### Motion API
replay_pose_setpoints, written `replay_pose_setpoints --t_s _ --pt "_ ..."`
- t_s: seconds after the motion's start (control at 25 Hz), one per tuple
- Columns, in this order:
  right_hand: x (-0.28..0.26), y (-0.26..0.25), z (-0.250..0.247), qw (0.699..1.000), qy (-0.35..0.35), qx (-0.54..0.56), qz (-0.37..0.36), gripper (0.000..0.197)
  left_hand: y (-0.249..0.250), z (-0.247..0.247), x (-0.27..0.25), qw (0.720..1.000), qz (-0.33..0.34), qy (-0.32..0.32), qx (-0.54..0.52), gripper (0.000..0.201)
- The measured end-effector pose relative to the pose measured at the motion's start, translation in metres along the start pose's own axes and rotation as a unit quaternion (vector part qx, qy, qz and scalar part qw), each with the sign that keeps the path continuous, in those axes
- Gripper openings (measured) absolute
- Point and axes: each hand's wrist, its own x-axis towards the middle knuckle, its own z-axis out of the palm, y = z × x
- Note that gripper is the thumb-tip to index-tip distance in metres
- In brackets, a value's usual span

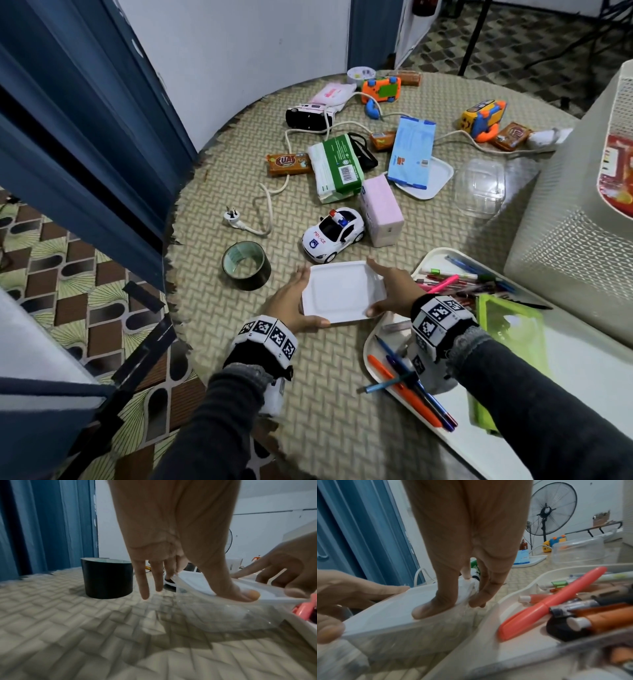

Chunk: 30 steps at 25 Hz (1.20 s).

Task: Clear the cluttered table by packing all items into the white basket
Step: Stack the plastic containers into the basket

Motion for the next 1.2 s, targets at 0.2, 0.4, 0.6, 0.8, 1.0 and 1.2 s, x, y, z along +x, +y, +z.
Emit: replay_pose_setpoints --t_s 0.2,0.4,0.6,0.8,1.0,1.2 --pt "-0.002 0.002 0.002 0.999 -0.004 0.034 0.006 0.113 -0.001 -0.005 0.001 0.996 -0.001 -0.029 0.087 0.117" --pt "-0.002 0.0 -0.002 0.999 -0.004 0.032 0.003 0.112 -0.003 -0.007 0.007 0.996 -0.016 -0.024 0.078 0.121" --pt "-0.006 -0.006 -0.007 1.0 -0.015 0.016 0.002 0.111 -0.008 -0.002 0.006 0.993 -0.014 -0.004 -0.12 0.1" --pt "-0.014 -0.01 -0.009 0.999 -0.019 0.046 0.01 0.093 0.004 -0.002 0.001 0.981 -0.004 0.066 -0.18 0.083" --pt "-0.027 -0.015 -0.017 0.961 0.168 0.22 -0.002 0.03 0.023 -0.02 -0.007 0.949 0.037 0.14 -0.281 0.073" --pt "-0.045 -0.017 -0.02 0.877 0.273 0.395 0.01 0.016 0.054 -0.02 -0.013 0.854 0.026 0.226 -0.468 0.046"
